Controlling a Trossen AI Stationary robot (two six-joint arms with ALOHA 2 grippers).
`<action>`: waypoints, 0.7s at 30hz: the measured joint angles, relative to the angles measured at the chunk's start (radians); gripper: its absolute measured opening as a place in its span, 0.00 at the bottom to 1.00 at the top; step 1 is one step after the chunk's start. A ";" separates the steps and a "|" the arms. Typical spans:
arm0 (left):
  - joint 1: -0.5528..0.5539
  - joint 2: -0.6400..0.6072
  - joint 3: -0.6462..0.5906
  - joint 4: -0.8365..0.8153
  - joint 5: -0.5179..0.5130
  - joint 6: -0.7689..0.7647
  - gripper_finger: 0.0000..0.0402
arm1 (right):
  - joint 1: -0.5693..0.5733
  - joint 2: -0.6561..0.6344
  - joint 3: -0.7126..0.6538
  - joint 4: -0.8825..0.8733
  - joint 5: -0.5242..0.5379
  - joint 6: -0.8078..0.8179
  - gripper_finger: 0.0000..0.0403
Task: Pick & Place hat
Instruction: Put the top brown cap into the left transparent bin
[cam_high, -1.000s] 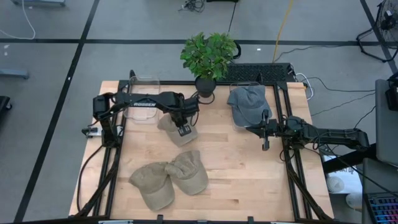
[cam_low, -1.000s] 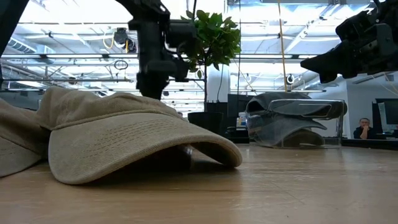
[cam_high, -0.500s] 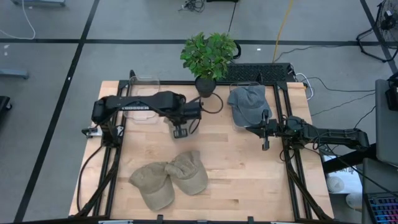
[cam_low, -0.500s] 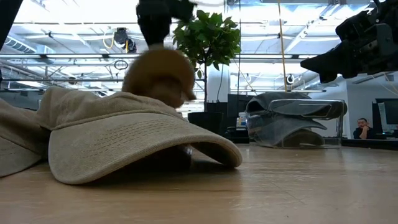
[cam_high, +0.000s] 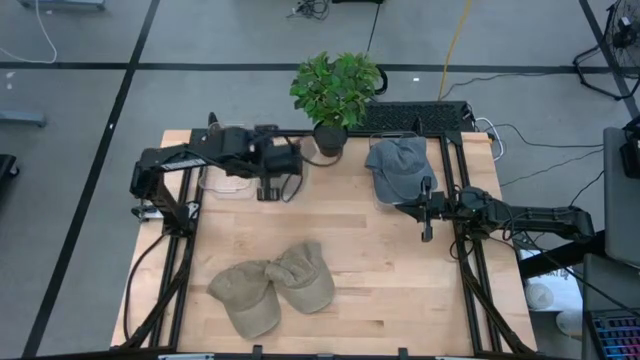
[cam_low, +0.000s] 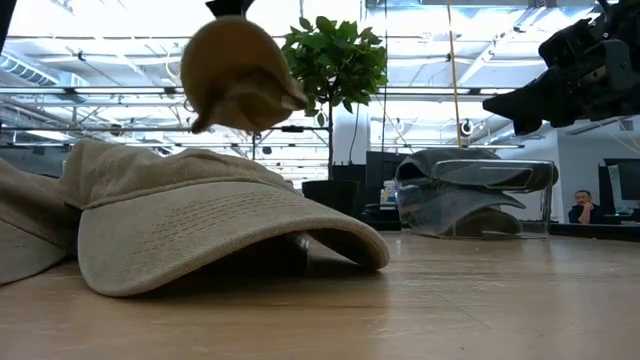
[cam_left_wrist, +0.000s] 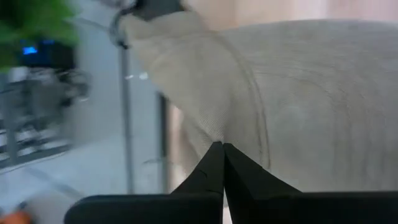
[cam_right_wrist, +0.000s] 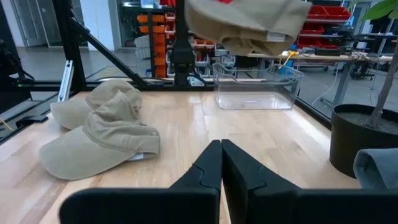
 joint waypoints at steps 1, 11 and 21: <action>0.010 -0.010 0.000 -0.001 -0.029 0.013 0.00 | 0.000 0.001 0.000 0.000 0.000 0.000 0.00; 0.140 -0.046 -0.002 -0.005 -0.078 0.260 0.00 | 0.000 0.002 0.000 0.000 0.000 0.000 0.00; 0.338 -0.064 -0.118 -0.001 -0.085 0.211 0.00 | 0.000 0.002 0.000 0.000 0.000 0.000 0.00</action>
